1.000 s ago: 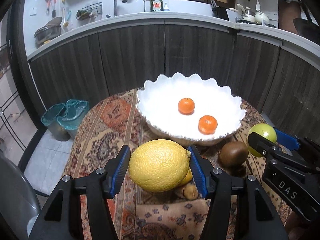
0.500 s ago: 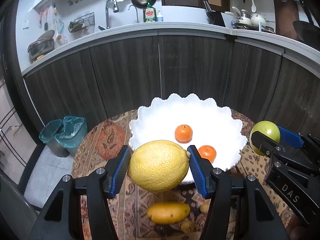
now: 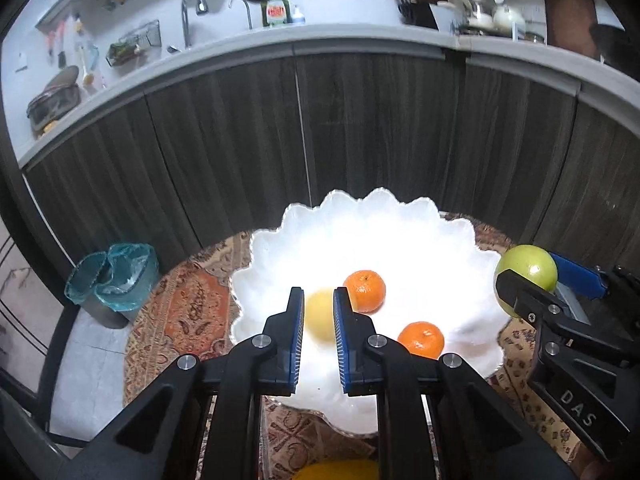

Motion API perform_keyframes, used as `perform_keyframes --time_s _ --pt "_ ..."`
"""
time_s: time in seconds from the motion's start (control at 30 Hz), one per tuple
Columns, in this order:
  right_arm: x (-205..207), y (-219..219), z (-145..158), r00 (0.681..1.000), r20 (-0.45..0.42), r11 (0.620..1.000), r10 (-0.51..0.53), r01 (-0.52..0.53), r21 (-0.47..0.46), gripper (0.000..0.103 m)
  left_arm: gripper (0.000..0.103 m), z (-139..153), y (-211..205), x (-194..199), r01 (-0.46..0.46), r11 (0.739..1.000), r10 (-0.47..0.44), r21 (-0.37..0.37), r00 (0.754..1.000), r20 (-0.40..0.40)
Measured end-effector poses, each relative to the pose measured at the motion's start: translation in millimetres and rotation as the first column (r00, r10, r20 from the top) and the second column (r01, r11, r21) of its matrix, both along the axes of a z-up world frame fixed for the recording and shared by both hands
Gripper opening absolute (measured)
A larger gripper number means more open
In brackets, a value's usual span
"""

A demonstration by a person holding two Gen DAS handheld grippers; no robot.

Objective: Organize fruits
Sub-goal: 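Open the left gripper to drop the lemon while the right gripper releases the apple, then withdraw both open grippers from the bowl toward the remaining fruits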

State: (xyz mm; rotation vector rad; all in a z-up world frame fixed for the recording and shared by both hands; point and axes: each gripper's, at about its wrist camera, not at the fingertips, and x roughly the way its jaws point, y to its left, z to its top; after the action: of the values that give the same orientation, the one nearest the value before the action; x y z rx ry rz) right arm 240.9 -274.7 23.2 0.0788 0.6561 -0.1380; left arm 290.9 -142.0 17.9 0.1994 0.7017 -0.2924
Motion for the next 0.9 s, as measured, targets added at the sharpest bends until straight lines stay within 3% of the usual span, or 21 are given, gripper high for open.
perform_keyframes --time_s 0.03,0.13,0.3,0.63,0.7,0.77,0.83,0.9 --pt "4 -1 -3 1.0 -0.01 1.0 0.002 -0.002 0.008 0.05 0.017 -2 0 1 -0.007 1.0 0.007 0.005 1.0 0.0" --pt "10 -3 -10 1.0 -0.031 1.0 0.007 -0.006 0.029 0.05 0.03 -5 2 0 -0.021 1.0 0.021 0.011 1.0 0.009" --pt "18 -7 -20 0.999 -0.054 0.999 0.01 -0.007 0.046 0.05 0.032 -8 5 1 -0.033 0.999 0.033 0.016 0.999 0.005" --pt "23 -5 -26 0.997 -0.079 0.999 -0.003 0.006 0.038 0.05 0.068 -10 12 0 -0.072 0.997 0.071 0.027 0.997 0.022" --pt "22 -5 -25 0.997 -0.073 0.999 -0.016 0.018 0.026 0.055 0.072 -9 13 -1 -0.079 0.996 0.078 0.034 0.997 0.028" --pt "19 -4 -20 0.998 -0.055 0.999 -0.035 0.035 0.009 0.071 0.077 -8 14 -2 -0.086 0.996 0.084 0.036 0.996 0.033" --pt "15 -3 -15 0.998 -0.033 0.999 -0.053 0.052 -0.013 0.08 0.081 -6 15 -3 -0.092 0.995 0.09 0.039 0.995 0.04" --pt "11 -2 -10 0.998 -0.013 0.997 -0.066 0.066 -0.036 0.084 0.087 -3 17 -6 -0.099 0.995 0.097 0.033 0.994 0.048"
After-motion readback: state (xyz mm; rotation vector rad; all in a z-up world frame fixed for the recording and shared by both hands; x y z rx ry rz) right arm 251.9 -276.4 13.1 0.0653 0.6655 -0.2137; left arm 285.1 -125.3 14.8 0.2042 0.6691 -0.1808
